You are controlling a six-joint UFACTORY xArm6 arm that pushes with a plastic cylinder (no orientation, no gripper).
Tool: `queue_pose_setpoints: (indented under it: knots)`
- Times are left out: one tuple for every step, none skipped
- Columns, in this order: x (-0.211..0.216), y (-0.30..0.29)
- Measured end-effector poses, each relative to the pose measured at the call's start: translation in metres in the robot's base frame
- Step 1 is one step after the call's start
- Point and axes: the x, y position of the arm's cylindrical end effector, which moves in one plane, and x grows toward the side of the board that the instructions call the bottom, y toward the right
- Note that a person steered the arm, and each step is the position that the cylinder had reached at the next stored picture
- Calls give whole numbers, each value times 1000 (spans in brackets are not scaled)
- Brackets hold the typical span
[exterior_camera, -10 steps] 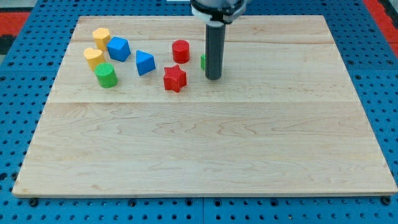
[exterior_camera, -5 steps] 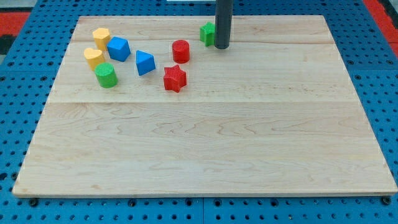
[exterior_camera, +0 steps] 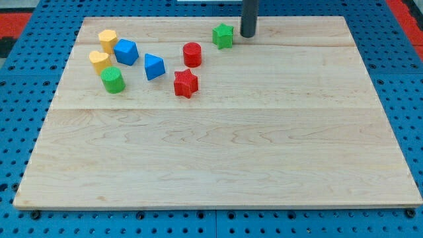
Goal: Move the green star to the top left of the red circle
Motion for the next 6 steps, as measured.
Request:
queue_pose_setpoints:
  knots:
    - [2, -25]
    - [2, -93]
    - [2, -114]
    - [17, -78]
    - [70, -34]
    - [97, -46]
